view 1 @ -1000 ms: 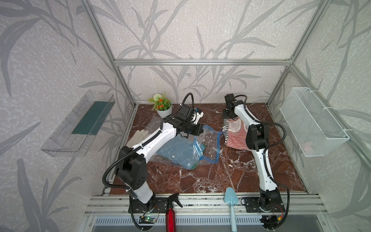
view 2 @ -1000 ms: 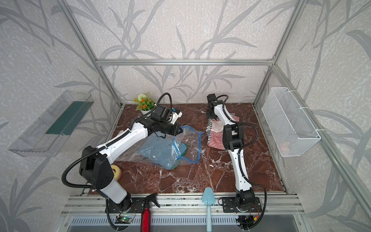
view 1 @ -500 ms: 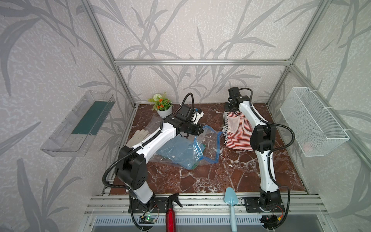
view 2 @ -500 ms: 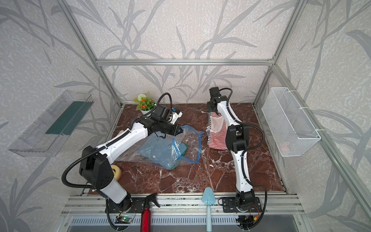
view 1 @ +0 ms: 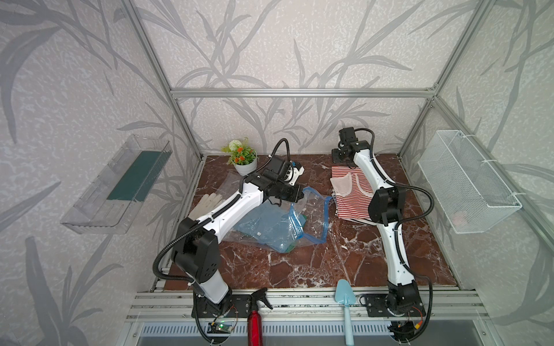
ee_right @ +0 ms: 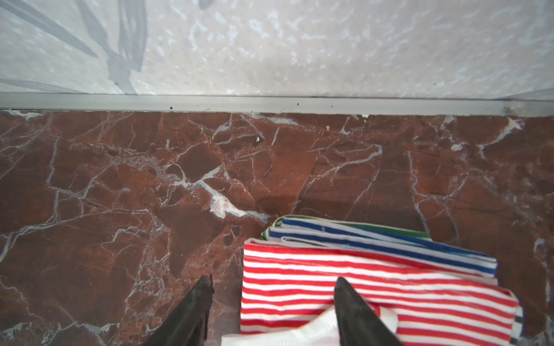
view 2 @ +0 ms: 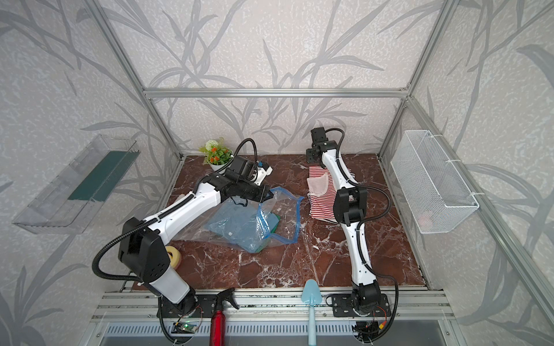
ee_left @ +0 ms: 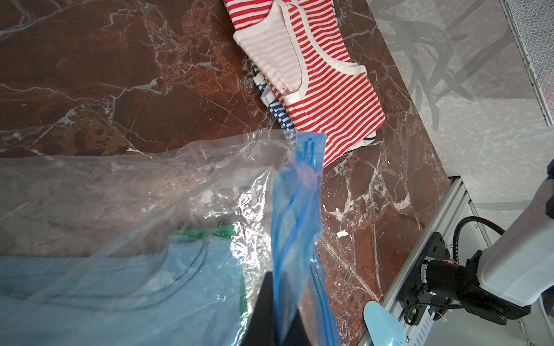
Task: Take the tank top out of the vacuum bag
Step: Place the tank top on the tank top.
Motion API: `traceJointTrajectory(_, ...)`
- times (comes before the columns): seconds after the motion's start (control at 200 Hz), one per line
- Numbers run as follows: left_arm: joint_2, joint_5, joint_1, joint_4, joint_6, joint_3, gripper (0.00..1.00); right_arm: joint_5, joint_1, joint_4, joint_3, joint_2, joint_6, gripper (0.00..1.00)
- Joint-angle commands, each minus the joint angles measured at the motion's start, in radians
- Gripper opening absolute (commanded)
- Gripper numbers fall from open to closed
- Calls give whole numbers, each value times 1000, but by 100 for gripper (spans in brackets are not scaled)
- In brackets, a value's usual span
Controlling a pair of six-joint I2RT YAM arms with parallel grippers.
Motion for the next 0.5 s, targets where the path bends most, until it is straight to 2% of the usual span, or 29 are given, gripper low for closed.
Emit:
traceJointTrajectory(0.0,2,21,5,-9,0,24,0,44,-16,-90,-132,-158,27,63)
traceJointTrajectory(0.045,-1,22,6,-9,-2,24,0,37,-27,-56,-278,-252,53,63)
traceJointTrajectory(0.14,-6,11,3,-11,-8,24,0,-26,-75,136,-723,-507,137,60)
traceJointTrajectory(0.27,7,-32,3,-52,-18,43,0,-173,-220,336,-1190,-796,266,54)
traceJointTrajectory(0.375,13,-29,2,-63,-23,51,0,-195,-302,355,-1375,-960,274,53)
traceJointTrajectory(0.495,1,-28,-5,-55,-23,45,0,-236,-389,361,-1487,-1031,254,53)
